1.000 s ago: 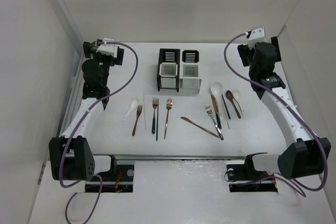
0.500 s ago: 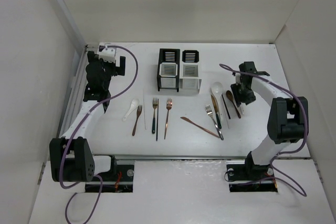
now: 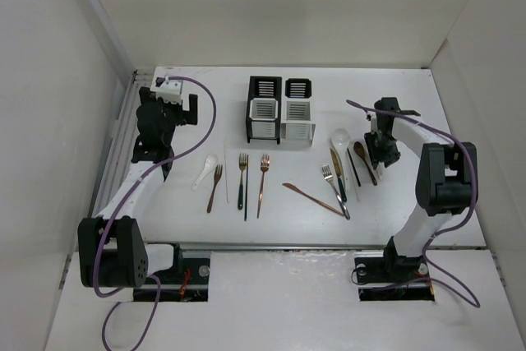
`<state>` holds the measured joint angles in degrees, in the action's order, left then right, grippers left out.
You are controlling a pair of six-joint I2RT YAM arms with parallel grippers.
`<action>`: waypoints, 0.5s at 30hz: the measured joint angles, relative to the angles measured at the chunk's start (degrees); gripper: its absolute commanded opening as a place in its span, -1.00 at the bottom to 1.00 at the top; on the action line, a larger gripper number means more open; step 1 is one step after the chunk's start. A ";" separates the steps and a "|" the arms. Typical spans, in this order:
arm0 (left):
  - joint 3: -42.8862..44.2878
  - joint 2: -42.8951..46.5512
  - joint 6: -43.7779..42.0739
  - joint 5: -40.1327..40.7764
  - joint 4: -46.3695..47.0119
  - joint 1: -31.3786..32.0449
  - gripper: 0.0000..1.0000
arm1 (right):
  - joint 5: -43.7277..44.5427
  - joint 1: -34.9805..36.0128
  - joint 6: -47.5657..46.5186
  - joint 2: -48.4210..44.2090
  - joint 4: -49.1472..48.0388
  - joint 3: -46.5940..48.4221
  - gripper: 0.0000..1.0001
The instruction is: Sort the eating utensils into containers
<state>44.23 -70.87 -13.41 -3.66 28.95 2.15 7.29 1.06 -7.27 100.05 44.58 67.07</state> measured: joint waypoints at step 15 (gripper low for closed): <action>-0.76 0.15 0.24 -0.48 -0.04 0.00 1.00 | -0.35 -0.31 -1.95 6.95 -0.04 4.33 -0.84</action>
<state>43.46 -70.72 -13.17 -4.14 28.91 2.15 6.94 0.75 -9.21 107.00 44.53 71.40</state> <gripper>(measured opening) 0.997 0.242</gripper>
